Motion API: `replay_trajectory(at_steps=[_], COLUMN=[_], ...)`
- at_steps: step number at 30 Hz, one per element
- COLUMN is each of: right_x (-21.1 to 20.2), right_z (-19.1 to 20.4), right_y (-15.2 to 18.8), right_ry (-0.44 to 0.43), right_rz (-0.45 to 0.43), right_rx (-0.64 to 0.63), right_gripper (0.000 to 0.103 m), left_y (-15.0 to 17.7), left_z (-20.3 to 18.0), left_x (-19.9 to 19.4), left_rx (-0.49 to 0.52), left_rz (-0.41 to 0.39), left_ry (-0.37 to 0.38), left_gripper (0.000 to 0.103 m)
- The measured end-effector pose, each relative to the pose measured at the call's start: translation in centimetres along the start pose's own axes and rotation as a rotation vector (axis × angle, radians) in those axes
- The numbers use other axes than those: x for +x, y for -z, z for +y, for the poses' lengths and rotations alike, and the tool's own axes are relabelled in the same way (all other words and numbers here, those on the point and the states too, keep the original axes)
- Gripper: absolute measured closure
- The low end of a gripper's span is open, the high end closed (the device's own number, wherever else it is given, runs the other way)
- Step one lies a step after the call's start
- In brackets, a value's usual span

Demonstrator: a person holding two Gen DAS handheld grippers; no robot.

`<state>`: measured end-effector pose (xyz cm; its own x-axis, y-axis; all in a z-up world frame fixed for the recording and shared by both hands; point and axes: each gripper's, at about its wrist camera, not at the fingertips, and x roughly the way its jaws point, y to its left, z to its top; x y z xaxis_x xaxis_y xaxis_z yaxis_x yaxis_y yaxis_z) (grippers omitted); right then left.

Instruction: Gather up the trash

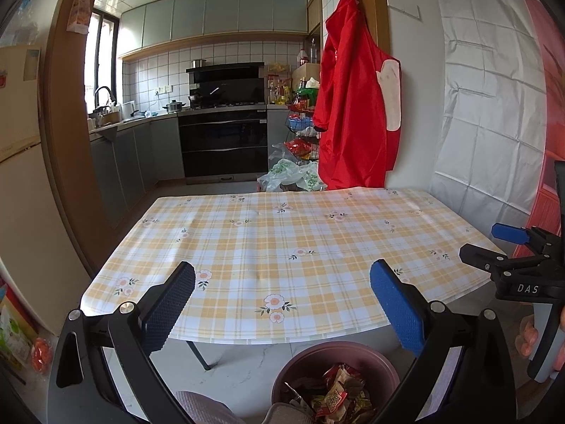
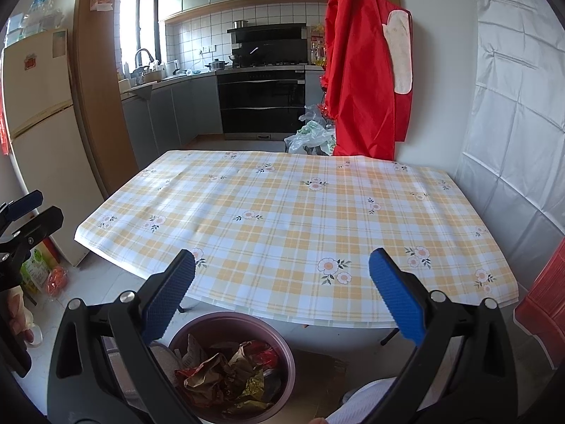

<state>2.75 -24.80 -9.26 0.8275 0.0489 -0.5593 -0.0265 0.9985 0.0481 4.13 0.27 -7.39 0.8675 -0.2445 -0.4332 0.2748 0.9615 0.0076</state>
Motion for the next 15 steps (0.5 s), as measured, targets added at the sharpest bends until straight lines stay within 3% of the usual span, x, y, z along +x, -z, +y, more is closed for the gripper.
replay_trajectory(at_steps=[15], right_x=[0.42], right_z=[0.19], right_y=[0.08], right_ry=[-0.002], right_rz=[0.012], right_rx=[-0.01], right_gripper=[0.006], left_y=[0.42], left_z=[0.45], left_x=[0.13], left_rx=[-0.014], left_rz=[0.006], left_ry=[-0.017], left_gripper=[0.006])
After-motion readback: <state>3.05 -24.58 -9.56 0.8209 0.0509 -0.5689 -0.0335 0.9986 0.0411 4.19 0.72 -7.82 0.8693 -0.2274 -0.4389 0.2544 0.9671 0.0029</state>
